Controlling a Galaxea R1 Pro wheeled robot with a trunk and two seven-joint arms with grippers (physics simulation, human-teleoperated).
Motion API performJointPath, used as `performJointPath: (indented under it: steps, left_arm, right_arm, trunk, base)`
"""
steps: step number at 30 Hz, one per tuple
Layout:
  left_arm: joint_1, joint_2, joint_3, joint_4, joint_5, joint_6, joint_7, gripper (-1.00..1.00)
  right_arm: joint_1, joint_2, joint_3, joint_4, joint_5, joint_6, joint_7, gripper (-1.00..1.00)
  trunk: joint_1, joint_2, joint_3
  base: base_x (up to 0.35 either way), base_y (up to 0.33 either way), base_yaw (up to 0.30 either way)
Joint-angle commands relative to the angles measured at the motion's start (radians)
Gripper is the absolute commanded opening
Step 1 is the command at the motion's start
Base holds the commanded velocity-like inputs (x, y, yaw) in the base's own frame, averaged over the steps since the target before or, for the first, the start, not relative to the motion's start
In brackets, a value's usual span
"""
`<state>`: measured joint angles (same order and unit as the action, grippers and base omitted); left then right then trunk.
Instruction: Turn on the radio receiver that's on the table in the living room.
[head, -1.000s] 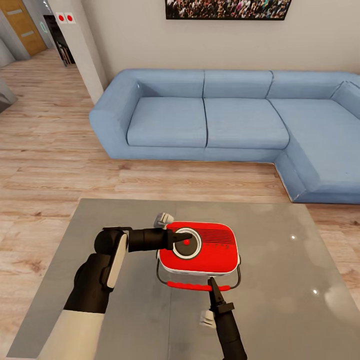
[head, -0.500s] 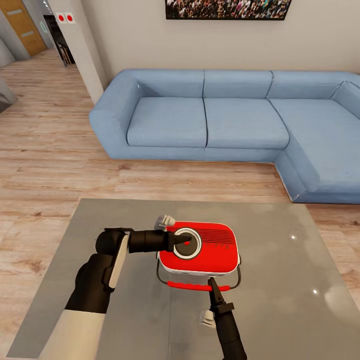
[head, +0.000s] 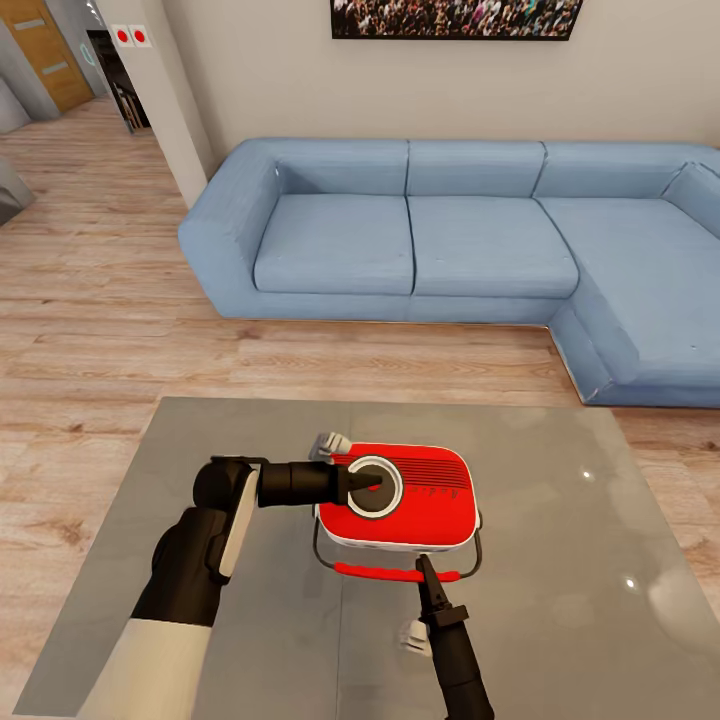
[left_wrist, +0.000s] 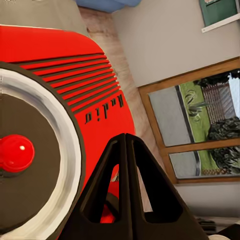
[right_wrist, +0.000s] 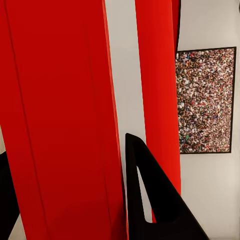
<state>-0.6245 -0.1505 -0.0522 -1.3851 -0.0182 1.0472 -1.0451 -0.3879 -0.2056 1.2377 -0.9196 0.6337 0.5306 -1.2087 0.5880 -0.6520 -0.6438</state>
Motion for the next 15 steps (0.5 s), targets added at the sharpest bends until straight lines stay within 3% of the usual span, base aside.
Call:
performJointPath:
  steps: [1,8,15]
  left_arm:
    - [-0.003,-0.001,0.0,0.001,0.0,0.0,0.004,-1.0]
    - [-0.021,-0.003,0.001,0.029,0.0,0.0,0.06,-1.0]
    - [-0.044,-0.004,0.003,0.064,0.0,0.0,0.07,-1.0]
  right_arm:
    - [0.0,0.0,0.0,0.0,0.004,0.003,0.0,-1.0]
    - [0.0,0.0,0.002,-0.001,0.004,0.003,0.0,-1.0]
    - [0.0,0.0,0.002,-0.001,0.004,0.003,0.0,-1.0]
  trunk:
    - [0.0,0.0,0.0]
    - [0.0,0.0,0.0]
    - [0.0,0.0,0.0]
  base:
    - [0.0,0.0,0.0]
    - [0.0,0.0,0.0]
    - [0.0,0.0,0.0]
